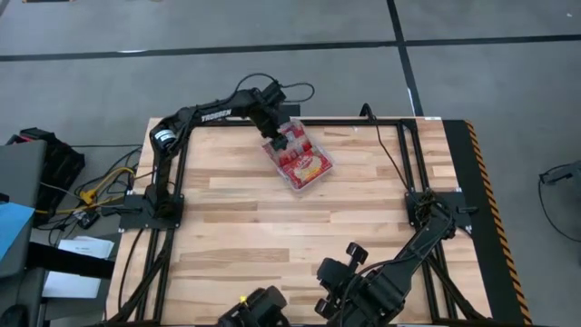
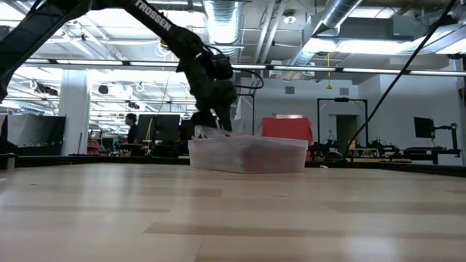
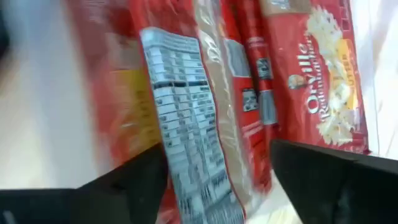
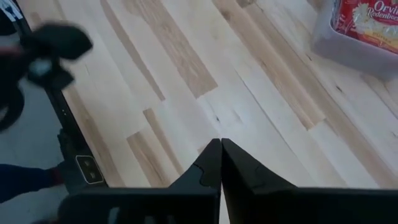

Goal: Sort popcorn bags into baskets
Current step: Put the red popcorn bag into the white bin, then return to Home Position

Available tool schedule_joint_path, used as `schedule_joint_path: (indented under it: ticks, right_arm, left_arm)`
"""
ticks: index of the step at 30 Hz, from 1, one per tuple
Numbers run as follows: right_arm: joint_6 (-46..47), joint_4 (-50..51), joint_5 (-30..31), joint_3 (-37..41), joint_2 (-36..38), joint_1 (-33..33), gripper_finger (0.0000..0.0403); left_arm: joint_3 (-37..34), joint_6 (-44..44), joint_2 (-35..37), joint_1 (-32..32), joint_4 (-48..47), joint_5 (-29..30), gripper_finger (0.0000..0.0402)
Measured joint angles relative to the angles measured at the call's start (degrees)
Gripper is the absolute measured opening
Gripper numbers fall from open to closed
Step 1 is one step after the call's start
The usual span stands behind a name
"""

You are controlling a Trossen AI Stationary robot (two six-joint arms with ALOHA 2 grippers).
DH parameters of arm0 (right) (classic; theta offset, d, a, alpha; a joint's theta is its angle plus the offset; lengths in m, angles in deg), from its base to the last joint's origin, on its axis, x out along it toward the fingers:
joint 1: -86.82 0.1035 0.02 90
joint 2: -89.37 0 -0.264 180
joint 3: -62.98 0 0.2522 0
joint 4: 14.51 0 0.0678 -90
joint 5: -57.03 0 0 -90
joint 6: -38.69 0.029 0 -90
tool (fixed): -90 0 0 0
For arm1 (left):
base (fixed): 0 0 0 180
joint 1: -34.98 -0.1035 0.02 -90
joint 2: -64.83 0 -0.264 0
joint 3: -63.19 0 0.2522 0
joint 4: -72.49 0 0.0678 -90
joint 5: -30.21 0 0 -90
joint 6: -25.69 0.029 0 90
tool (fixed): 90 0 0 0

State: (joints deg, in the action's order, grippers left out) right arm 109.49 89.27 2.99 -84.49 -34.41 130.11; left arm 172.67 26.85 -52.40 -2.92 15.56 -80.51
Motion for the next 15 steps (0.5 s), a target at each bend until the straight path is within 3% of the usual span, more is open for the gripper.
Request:
schedule_joint_path:
  ticks: [6,10,15]
  right_arm:
    - [-3.6,0.0,3.0,0.0,0.0,-0.3,0.0014]
    - [-14.1,-0.1,6.3,0.1,2.2,-2.0,0.0022]
    - [-30.3,0.0,16.5,0.0,11.3,-4.9,0.0034]
  left_arm:
    - [10.1,2.5,0.1,-3.5,-11.5,0.9,0.0295]
    - [20.1,0.0,0.2,-5.2,-18.3,-5.7,0.0299]
    - [34.5,-2.4,0.2,-5.8,-26.4,-17.8,0.03]
